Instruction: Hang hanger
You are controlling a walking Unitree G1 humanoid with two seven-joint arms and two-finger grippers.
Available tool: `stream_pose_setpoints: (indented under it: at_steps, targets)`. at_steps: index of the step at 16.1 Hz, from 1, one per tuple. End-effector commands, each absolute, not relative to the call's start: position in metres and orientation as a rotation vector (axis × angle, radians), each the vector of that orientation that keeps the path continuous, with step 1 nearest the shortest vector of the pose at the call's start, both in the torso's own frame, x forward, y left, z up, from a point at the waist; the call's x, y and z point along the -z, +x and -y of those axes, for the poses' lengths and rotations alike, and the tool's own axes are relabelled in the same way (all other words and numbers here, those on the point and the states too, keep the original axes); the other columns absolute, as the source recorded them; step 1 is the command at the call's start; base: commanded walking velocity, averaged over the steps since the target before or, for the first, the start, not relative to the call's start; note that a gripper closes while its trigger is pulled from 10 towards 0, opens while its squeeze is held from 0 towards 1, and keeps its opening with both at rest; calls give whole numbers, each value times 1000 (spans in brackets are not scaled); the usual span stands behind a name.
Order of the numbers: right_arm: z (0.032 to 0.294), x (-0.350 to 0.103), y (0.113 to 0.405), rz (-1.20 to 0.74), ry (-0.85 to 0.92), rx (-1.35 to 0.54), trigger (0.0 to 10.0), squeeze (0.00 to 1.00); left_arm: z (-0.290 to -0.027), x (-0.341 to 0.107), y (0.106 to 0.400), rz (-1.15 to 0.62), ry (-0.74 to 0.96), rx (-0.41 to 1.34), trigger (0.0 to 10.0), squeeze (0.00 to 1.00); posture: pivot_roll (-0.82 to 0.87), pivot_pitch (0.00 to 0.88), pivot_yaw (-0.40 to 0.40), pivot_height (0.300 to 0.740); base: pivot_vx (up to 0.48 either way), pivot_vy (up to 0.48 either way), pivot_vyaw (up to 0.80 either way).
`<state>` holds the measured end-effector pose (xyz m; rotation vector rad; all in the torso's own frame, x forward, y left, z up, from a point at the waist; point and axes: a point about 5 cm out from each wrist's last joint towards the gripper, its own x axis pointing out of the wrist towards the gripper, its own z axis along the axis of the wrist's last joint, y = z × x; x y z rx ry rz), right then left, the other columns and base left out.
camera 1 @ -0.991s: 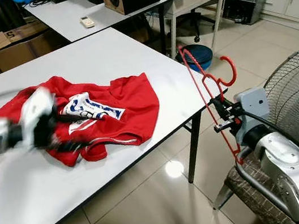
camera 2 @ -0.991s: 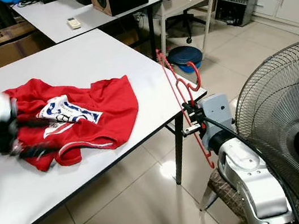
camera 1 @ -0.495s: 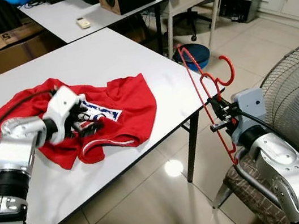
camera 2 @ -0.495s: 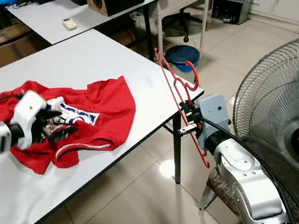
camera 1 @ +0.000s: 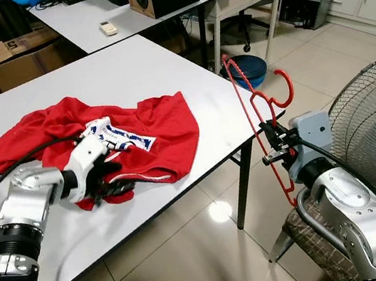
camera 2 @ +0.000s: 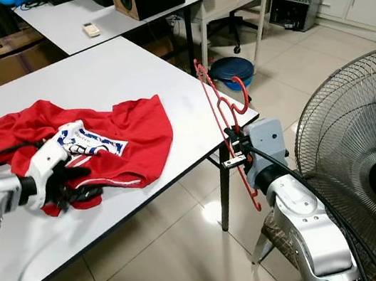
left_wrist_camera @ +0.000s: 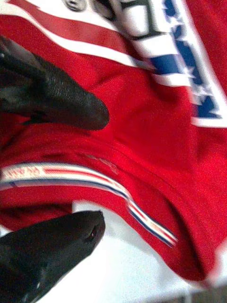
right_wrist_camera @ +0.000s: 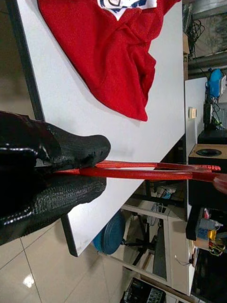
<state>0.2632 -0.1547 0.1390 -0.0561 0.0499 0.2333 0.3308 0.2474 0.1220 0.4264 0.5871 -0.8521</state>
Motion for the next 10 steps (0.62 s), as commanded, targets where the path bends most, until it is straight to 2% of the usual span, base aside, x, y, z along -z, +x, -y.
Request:
stream_pose_setpoints:
  at_steps: [1,2,4,5,6,7,9,10]
  targets:
    - [154,-140,263,-37,-65,-233,10000,0,-248,-121,333,-597,485,829,1451,0,-152,0,67,740,0,0,0]
    - [154,-140,263,-36,-65,-232,10000,0,-250,-119,333,-609,505,816,1686,0,-152,0,67,740,0,0,0]
    - [154,-140,263,-36,-65,-230,10000,0,-245,-122,334,-574,425,852,2157,0,-155,0,70,740,0,0,0]
    - [154,-140,262,-37,-65,-228,10000,0,-237,-130,332,-523,332,930,3176,0,-155,0,70,740,0,0,0]
    - [155,-140,262,-37,-64,-227,10000,0,-232,-136,329,-498,265,1018,7647,0,-154,0,70,740,0,0,0]
    - [154,-140,262,-38,-63,-227,10000,0,-229,-138,325,-494,228,1089,10000,0,-154,0,70,740,0,0,0]
    - [154,-140,263,-37,-62,-229,10000,0,-226,-142,325,-461,202,1108,10000,0,-152,0,70,740,0,0,0]
    - [154,-140,263,-36,-61,-228,10000,0,-229,-146,335,-416,183,1008,10000,0,-151,0,69,740,0,0,0]
